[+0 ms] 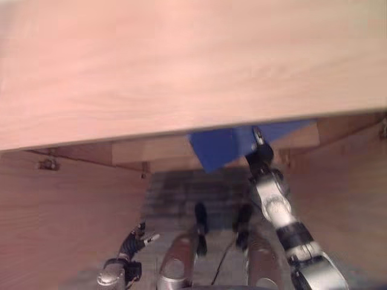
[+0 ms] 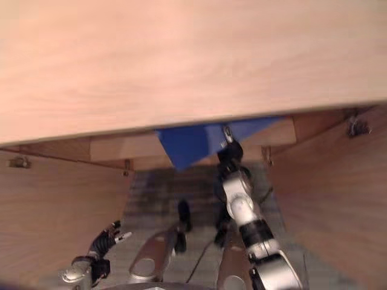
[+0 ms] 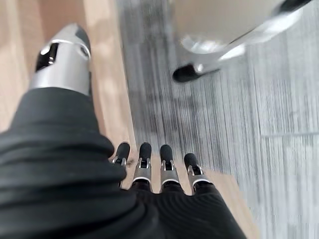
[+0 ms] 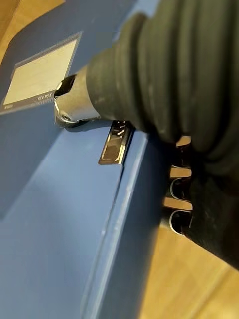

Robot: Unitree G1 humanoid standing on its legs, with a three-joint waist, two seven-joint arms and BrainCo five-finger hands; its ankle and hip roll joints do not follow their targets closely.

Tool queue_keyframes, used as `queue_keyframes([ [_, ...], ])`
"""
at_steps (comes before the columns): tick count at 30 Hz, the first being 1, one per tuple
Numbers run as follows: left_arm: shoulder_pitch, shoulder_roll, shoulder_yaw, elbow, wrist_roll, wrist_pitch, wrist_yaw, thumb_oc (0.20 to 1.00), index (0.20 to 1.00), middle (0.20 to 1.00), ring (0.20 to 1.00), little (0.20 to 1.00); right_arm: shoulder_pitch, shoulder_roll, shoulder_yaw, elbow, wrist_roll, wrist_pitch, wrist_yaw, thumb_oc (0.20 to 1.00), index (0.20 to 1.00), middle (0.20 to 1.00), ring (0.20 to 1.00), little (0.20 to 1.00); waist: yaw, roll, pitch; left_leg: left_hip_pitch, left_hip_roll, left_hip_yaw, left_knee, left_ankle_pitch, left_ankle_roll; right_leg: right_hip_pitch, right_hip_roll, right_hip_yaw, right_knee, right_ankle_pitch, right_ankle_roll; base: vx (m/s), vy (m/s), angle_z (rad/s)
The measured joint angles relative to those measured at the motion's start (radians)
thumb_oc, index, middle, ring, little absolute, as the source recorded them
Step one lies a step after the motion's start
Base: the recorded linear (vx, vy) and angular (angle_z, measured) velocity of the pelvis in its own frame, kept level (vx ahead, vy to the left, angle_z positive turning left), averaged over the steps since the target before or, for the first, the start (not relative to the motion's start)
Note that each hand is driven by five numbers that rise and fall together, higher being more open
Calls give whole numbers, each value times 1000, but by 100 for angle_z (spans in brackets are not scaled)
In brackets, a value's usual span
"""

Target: Put the empty folder in the office cabinet

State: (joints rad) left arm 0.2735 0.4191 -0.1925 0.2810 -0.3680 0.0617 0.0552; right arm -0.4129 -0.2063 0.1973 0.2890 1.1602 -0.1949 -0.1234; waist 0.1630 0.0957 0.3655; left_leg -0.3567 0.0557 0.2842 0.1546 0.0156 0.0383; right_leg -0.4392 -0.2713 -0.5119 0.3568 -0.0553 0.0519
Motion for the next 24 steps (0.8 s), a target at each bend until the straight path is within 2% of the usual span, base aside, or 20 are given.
queue_keyframes([
  [1, 2, 21, 1, -20, 0, -4, 6, 1000, 1000, 1000, 1000, 1000, -2, 11, -2, -22, -1, -4, -8, 200, 200, 200, 200, 200, 12, -13, 14, -31, 12, -17, 52, -27, -15, 13, 15, 16, -28, -21, -14, -21, 9, 16],
  [2, -1, 30, -1, -28, 0, -3, 6, 1000, 1000, 1000, 1000, 1000, -7, 14, -2, -40, -1, -9, -9, 200, 200, 200, 200, 200, 11, -9, 29, -57, 31, -28, 91, -37, -22, 14, 27, 11, -27, -15, -22, -29, 28, 6],
  [4, -1, 26, -8, -30, 0, -4, 13, 1000, 1000, 1000, 1000, 1000, -33, 24, 8, -84, 0, -42, -21, 200, 200, 200, 200, 200, 10, -20, 38, -156, 54, -44, 208, -77, -28, -69, 14, 16, 73, -49, -51, -8, 35, 7],
  [5, -4, 21, -9, -36, 0, -4, 15, 1000, 1000, 1000, 1000, 1000, -60, 23, 4, -94, 0, -61, -29, 200, 200, 200, 200, 200, 7, -21, 39, -209, 62, -48, 267, -95, -22, -116, 1, 19, 126, -69, -59, -2, 24, 11],
  [6, -4, 21, -10, -71, 0, -6, 22, 1000, 1000, 1000, 1000, 1000, -112, 20, -19, -105, 1, -90, -48, 200, 200, 200, 200, 200, 6, -13, 58, -288, 72, -63, 379, -139, -20, -181, -27, 28, 237, -112, -72, -8, 19, 19],
  [11, -17, 37, -12, -178, 2, -21, 45, 1000, 1000, 1000, 1000, 1000, -163, 12, -90, -207, 1, -174, -87, 200, 200, 200, 200, 200, 11, 4, 80, -514, 72, -121, 656, -237, -8, -365, -122, 35, 532, -238, -104, -9, -37, 31],
  [17, -40, 61, -12, -252, 5, -29, 60, 1000, 1000, 1000, 1000, 1000, -172, 24, -98, -254, 1, -227, -110, 200, 200, 200, 200, 200, 11, 2, 79, -646, 67, -166, 802, -276, -13, -468, -167, 42, 697, -310, -131, 24, -68, 19],
  [18, -40, 66, -4, -274, 5, -33, 86, 1000, 1000, 1000, 1000, 1000, -201, 19, -115, -256, -1, -249, -126, 200, 200, 200, 200, 200, 14, 1, 78, -686, 64, -169, 840, -281, -14, -514, -174, 66, 743, -335, -135, 46, -95, 19],
  [22, -53, 75, 5, -331, 5, -37, 142, 1000, 1000, 1000, 1000, 1000, -283, 6, -182, -257, -10, -296, -222, 200, 200, 200, 200, 200, 11, 0, 74, -778, 52, -204, 918, -288, -16, -587, -197, 66, 841, -387, -145, 45, -58, 27],
  [24, -54, 74, 4, -341, 5, -39, 162, 1000, 1000, 1000, 1000, 1000, -295, 8, -216, -257, -37, -320, -281, 200, 200, 200, 200, 200, 15, -11, 47, -827, 50, -220, 955, -294, -15, -628, -203, 65, 882, -412, -158, 37, -23, 17],
])
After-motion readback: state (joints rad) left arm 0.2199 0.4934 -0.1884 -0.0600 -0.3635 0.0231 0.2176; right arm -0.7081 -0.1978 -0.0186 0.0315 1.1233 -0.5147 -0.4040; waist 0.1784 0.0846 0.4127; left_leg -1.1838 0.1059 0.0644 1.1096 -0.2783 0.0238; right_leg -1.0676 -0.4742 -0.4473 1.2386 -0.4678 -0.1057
